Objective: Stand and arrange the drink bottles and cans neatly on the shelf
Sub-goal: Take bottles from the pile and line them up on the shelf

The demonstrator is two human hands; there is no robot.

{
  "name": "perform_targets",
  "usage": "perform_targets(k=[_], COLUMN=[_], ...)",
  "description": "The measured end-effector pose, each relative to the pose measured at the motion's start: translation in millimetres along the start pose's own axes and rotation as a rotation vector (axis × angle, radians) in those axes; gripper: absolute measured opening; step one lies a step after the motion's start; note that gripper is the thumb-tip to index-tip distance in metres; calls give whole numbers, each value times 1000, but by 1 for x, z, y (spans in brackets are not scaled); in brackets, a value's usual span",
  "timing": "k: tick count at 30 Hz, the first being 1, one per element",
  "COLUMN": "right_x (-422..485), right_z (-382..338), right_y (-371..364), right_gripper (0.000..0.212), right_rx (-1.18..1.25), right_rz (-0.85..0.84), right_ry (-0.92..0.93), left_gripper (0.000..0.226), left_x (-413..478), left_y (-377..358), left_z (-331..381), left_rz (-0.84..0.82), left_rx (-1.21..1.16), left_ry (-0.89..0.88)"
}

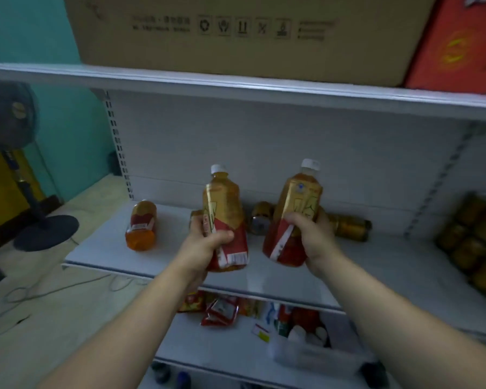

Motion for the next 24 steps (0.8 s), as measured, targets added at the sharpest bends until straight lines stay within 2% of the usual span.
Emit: perform_targets(k=[2,5,6,10,16,24], right_x=[-16,-38,-45,-82,-145,-215], right_z=[-13,-37,-44,-69,-108,-135], right_y=[30,83,104,198,372,554], right_gripper=[25,19,19,41,33,59], right_rx=[37,47,42,-5,-189,-386], right_rz=[60,142,166,230,400,545], right_ry=[18,85,111,198,322,238], left_gripper=[68,33,29,20,41,60], left_x=[-12,-31,-38,-71,-130,-204], left_y=[-34,-89,-110,-203,-361,-531], left_z=[2,5,4,-5,-34,-74], left_rz=[-74,-124,-150,-304,-453,-606], left_rx=[-9,33,33,-20,71,240], left_ry=[-3,-39,-29,-34,-100,-192])
Point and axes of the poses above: each hand's wrist, its own x-axis towards the middle knuckle, its own y-axis out of the back of the hand, z = x × y, the point moved 4 cm from there along x, towards the middle knuckle, and after that the axes turned 3 degrees about x, right-handed, at the moved point
